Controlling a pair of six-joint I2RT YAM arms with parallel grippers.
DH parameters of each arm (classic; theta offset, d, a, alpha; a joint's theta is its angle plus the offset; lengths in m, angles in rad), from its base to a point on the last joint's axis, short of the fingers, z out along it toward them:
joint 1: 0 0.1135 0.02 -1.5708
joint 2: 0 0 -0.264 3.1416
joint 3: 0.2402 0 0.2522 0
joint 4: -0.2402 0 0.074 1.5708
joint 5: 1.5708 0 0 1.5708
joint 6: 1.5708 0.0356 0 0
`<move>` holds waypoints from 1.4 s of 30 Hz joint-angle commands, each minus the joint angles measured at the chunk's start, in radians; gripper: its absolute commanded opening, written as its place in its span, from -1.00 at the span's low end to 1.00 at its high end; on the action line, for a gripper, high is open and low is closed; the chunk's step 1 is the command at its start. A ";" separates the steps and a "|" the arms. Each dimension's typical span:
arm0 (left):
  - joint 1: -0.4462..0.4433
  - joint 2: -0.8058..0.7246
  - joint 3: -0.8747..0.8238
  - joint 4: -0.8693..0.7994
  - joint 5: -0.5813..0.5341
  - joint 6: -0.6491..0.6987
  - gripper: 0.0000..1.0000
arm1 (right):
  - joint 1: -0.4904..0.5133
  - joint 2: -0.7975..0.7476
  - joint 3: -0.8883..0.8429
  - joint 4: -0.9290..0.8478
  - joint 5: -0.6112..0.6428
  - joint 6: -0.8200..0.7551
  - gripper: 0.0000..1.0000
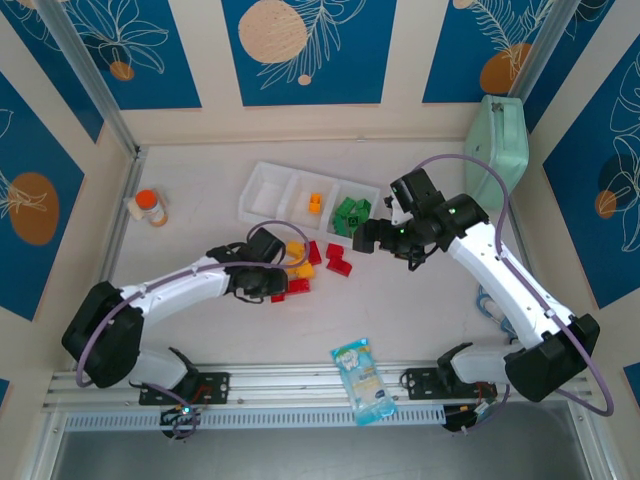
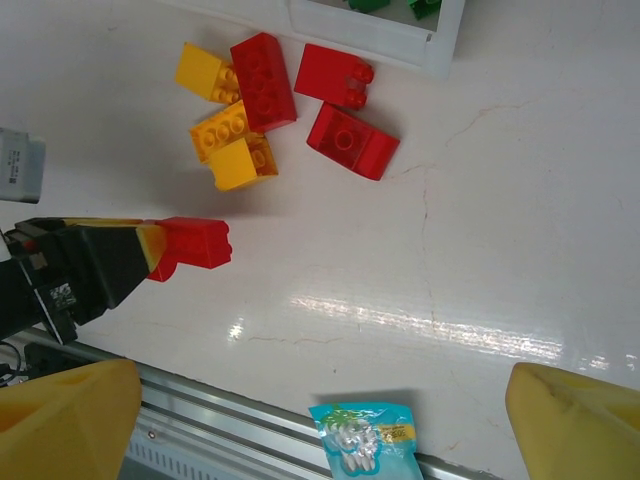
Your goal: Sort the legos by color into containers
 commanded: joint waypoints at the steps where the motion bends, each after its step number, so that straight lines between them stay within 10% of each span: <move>1: -0.010 -0.016 0.000 -0.036 -0.001 0.029 -0.39 | -0.006 -0.031 -0.012 -0.011 -0.007 -0.006 0.89; 17: -0.010 0.156 0.036 -0.035 0.058 0.063 -0.43 | -0.019 -0.058 -0.031 -0.014 -0.013 -0.008 0.89; 27: -0.011 0.058 0.027 -0.065 0.062 0.063 0.17 | -0.022 -0.066 -0.039 -0.008 -0.018 -0.007 0.89; 42: -0.011 -0.032 -0.077 -0.102 0.085 0.007 0.03 | -0.011 -0.021 -0.016 0.014 -0.042 -0.006 0.89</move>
